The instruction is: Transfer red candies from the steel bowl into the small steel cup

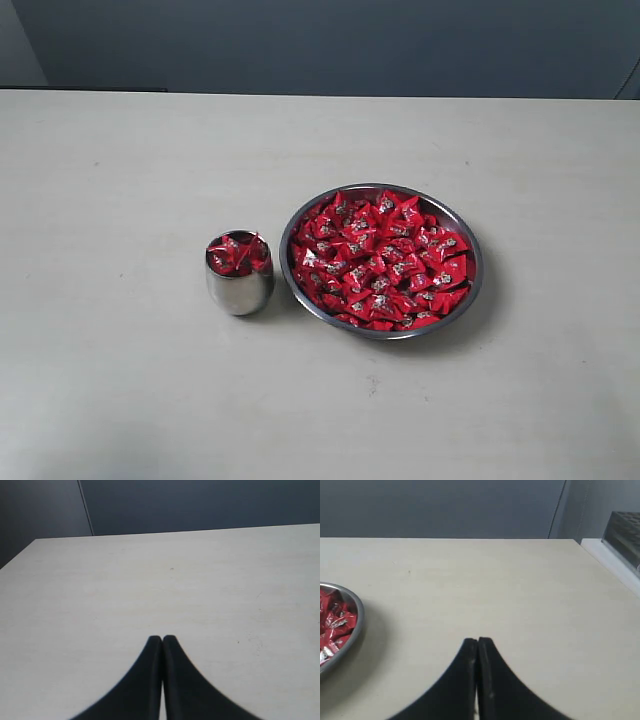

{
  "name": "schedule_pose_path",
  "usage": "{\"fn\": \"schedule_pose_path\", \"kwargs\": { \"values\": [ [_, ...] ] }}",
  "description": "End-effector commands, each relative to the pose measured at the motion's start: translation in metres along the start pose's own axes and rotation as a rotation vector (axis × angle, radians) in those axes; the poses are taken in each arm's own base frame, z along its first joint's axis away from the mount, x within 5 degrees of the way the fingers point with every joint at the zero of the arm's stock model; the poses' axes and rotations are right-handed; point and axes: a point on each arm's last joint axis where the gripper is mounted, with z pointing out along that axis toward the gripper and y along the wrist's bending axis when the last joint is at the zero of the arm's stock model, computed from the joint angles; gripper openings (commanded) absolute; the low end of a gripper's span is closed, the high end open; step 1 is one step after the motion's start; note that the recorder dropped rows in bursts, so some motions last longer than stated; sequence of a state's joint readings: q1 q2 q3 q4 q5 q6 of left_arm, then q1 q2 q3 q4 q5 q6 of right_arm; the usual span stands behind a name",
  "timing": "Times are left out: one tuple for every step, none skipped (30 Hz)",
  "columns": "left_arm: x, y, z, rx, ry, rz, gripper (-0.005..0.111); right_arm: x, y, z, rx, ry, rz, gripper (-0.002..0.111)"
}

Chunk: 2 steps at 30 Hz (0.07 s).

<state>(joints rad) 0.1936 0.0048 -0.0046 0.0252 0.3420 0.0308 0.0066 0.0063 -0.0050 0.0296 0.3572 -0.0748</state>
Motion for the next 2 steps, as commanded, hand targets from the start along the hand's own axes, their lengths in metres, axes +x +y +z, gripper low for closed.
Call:
{"fn": "schedule_pose_path", "kwargs": {
  "values": [
    [0.0006, -0.0003, 0.0001, 0.005, -0.008, 0.002, 0.0, 0.001, -0.0002, 0.0001, 0.005, -0.005, 0.0, -0.001],
    [0.0006, -0.0003, 0.0001, 0.005, -0.008, 0.002, 0.0, 0.001, -0.0002, 0.0001, 0.005, -0.005, 0.0, -0.001]
  ]
}}
